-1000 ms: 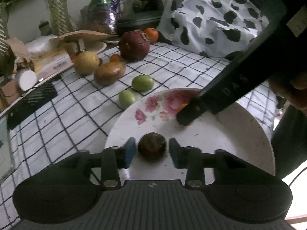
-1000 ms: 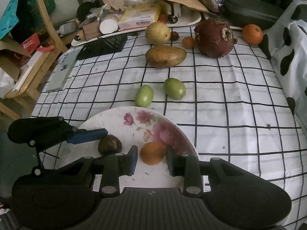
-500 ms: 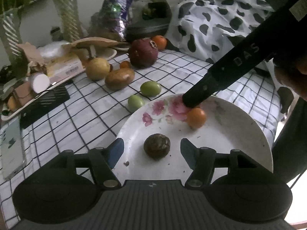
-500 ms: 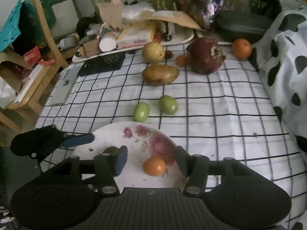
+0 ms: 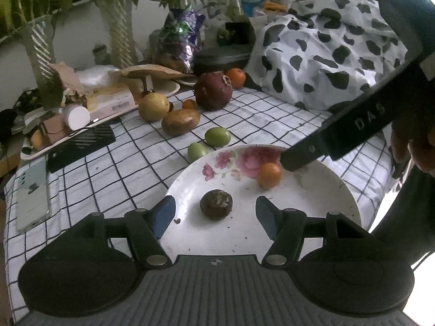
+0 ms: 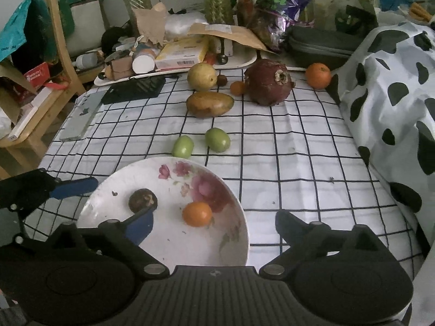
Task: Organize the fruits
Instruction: 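Lift both open grippers away from the plate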
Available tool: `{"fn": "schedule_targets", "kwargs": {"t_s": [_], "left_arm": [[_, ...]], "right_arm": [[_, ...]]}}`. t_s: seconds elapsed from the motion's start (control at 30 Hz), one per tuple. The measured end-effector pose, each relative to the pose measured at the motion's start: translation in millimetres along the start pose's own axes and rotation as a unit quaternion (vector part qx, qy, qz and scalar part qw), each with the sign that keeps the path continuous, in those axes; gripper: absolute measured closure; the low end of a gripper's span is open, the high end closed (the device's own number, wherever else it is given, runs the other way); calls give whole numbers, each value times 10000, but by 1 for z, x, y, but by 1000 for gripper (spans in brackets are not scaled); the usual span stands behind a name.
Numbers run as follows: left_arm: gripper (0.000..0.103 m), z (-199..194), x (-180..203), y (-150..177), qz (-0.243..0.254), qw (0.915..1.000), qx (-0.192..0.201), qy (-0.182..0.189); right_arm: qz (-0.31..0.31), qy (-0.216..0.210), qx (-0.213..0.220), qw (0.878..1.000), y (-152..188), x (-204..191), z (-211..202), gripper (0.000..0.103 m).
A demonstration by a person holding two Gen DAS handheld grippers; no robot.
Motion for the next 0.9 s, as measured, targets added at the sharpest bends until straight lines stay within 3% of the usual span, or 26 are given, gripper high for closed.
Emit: {"fn": "schedule_targets", "kwargs": {"t_s": [0.2,0.43,0.9], "left_arm": [[39,-5,3,-6,52,9999,17,-117],[39,0,-2,-12,-235,9995,13,-224],[39,12,-14,-16,-698,9975,71,-116]], "right_arm": [[56,81,167,9998,-4,2,-3,3],[218,248,326,9989,-14,13,-3,3],[350,428,298,9980,-11,42,2,3]]}}
Point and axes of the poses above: each gripper's, at about its wrist camera, not at the fingertips, and z roughly the way its jaws point, x to its right, y to its underside, the point moved 10 cm from there along z, roughly the way its jaws point, and after that the axes turned 3 degrees about y, right-handed, at the moved point
